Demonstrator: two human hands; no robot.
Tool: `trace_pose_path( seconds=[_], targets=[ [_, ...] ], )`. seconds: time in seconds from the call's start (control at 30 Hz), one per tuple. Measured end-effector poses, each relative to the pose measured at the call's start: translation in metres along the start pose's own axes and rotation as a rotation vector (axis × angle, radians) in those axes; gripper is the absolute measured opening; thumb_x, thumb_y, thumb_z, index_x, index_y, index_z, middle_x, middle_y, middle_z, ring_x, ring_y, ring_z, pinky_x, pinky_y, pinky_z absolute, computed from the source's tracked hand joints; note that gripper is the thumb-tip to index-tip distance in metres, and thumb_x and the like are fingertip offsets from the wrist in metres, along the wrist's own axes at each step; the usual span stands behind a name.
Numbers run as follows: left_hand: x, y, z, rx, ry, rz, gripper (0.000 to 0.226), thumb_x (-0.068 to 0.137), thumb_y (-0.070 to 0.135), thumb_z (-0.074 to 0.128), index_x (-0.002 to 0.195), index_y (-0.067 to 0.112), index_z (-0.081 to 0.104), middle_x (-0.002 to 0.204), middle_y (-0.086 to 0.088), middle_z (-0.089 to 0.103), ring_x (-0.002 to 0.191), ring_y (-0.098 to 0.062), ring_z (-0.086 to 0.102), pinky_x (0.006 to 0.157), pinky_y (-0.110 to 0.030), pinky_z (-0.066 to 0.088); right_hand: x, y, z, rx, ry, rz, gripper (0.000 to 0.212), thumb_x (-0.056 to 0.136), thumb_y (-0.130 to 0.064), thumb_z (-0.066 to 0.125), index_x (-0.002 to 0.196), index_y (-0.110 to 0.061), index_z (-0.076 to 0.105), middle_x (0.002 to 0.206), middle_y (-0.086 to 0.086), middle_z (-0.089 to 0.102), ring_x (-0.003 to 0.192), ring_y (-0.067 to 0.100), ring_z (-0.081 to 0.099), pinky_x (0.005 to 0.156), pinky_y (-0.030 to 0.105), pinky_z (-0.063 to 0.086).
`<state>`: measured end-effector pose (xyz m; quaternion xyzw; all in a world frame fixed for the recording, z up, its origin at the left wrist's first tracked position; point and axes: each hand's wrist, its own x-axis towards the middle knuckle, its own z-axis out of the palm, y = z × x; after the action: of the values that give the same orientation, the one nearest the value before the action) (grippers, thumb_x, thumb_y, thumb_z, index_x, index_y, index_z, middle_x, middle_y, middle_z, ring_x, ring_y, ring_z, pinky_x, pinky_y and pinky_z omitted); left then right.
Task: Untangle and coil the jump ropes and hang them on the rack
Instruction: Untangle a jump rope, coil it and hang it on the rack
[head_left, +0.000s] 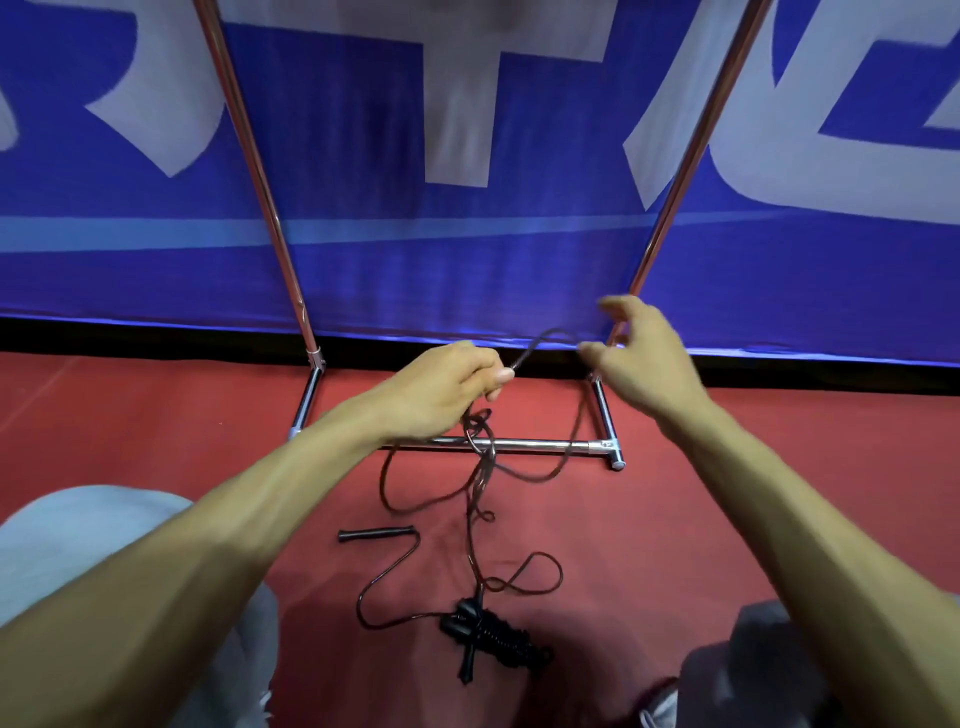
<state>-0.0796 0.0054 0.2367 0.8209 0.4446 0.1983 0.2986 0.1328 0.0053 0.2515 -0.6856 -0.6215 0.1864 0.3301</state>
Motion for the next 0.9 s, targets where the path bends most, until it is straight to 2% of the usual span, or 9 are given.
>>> trace_pose_path(
  seconds=[0.13, 0.23, 0.33, 0.53, 0.63, 0.7, 0.77, 0.83, 0.9],
  targets=[
    [0.002, -0.002, 0.003, 0.023, 0.040, 0.013, 0.033, 0.101, 0.035, 0.043, 0.070, 0.028, 0.052, 0.082, 0.003, 0.044, 0.071, -0.020, 0.052, 0.072, -0.029, 0.043, -0.016, -0.018, 0.019, -0.061, -0.316, -0.432, 0.052, 0.094, -0.030, 0.059, 0.142, -0.026, 0.040, 0.136, -0.008, 0.055, 0.127, 0.006, 0.048, 0.115, 0.036, 0.026],
    [0.001, -0.005, 0.002, 0.032, 0.064, 0.008, 0.033, 0.102, 0.033, 0.043, 0.070, 0.029, 0.053, 0.081, 0.004, 0.047, 0.071, -0.018, 0.053, 0.073, -0.031, 0.044, -0.015, -0.019, 0.022, -0.140, -0.333, -0.463, 0.024, 0.093, -0.031, 0.059, 0.113, -0.018, 0.066, 0.099, -0.006, 0.071, 0.093, 0.005, 0.063, 0.086, 0.023, 0.046],
    [0.000, -0.002, 0.001, -0.035, 0.082, 0.033, 0.026, 0.101, 0.032, 0.045, 0.078, 0.024, 0.054, 0.070, 0.009, 0.050, 0.060, -0.004, 0.047, 0.063, -0.022, 0.040, -0.014, -0.021, 0.018, -0.086, -0.243, -0.487, 0.014, 0.092, -0.022, 0.061, 0.088, -0.015, 0.073, 0.072, -0.002, 0.068, 0.068, 0.008, 0.062, 0.066, 0.015, 0.042],
    [-0.002, -0.018, 0.003, 0.144, -0.080, -0.068, 0.018, 0.100, 0.029, 0.052, 0.087, 0.020, 0.059, 0.075, 0.002, 0.062, 0.068, -0.013, 0.056, 0.069, -0.028, 0.044, -0.005, -0.018, 0.003, 0.359, 0.100, -0.189, 0.026, 0.094, -0.013, 0.054, 0.071, -0.017, 0.065, 0.056, 0.000, 0.053, 0.048, 0.012, 0.063, 0.054, 0.024, 0.050],
    [-0.002, -0.020, 0.005, 0.065, -0.076, -0.143, 0.023, 0.099, 0.033, 0.051, 0.084, 0.019, 0.062, 0.074, 0.002, 0.064, 0.075, -0.021, 0.063, 0.076, -0.032, 0.050, 0.003, -0.009, -0.008, 0.427, 0.208, -0.021, 0.027, 0.095, -0.018, 0.051, 0.071, -0.019, 0.065, 0.054, 0.001, 0.052, 0.050, 0.015, 0.063, 0.062, 0.040, 0.055],
    [0.000, -0.015, 0.003, -0.030, -0.005, -0.135, 0.026, 0.099, 0.031, 0.052, 0.076, 0.021, 0.061, 0.069, 0.002, 0.064, 0.069, -0.019, 0.063, 0.076, -0.037, 0.054, 0.003, -0.003, -0.011, 0.357, 0.166, 0.060, 0.022, 0.093, -0.018, 0.049, 0.080, -0.019, 0.068, 0.060, 0.002, 0.060, 0.059, 0.017, 0.067, 0.074, 0.045, 0.057],
    [0.001, -0.010, 0.001, -0.060, 0.042, -0.117, 0.026, 0.098, 0.030, 0.054, 0.075, 0.021, 0.061, 0.065, 0.003, 0.062, 0.061, -0.017, 0.059, 0.070, -0.040, 0.055, 0.001, 0.000, -0.011, 0.057, 0.088, 0.025, 0.020, 0.089, -0.014, 0.051, 0.100, -0.020, 0.068, 0.087, 0.002, 0.070, 0.086, 0.020, 0.068, 0.083, 0.033, 0.051],
    [0.000, -0.005, 0.001, -0.047, 0.059, -0.093, 0.027, 0.097, 0.034, 0.055, 0.074, 0.023, 0.061, 0.063, 0.005, 0.060, 0.058, -0.015, 0.055, 0.065, -0.037, 0.052, -0.006, -0.003, -0.006, -0.072, 0.041, -0.122, 0.044, 0.086, -0.012, 0.056, 0.129, -0.020, 0.054, 0.119, 0.000, 0.065, 0.112, 0.018, 0.058, 0.089, 0.022, 0.040],
    [0.000, -0.003, 0.001, -0.011, 0.063, -0.084, 0.027, 0.098, 0.036, 0.054, 0.075, 0.023, 0.061, 0.063, 0.005, 0.059, 0.056, -0.012, 0.051, 0.059, -0.029, 0.046, -0.014, -0.008, 0.003, -0.026, 0.002, -0.305, 0.077, 0.083, -0.011, 0.062, 0.149, -0.020, 0.024, 0.148, 0.001, 0.041, 0.135, 0.014, 0.039, 0.107, 0.026, 0.031]
  ],
)
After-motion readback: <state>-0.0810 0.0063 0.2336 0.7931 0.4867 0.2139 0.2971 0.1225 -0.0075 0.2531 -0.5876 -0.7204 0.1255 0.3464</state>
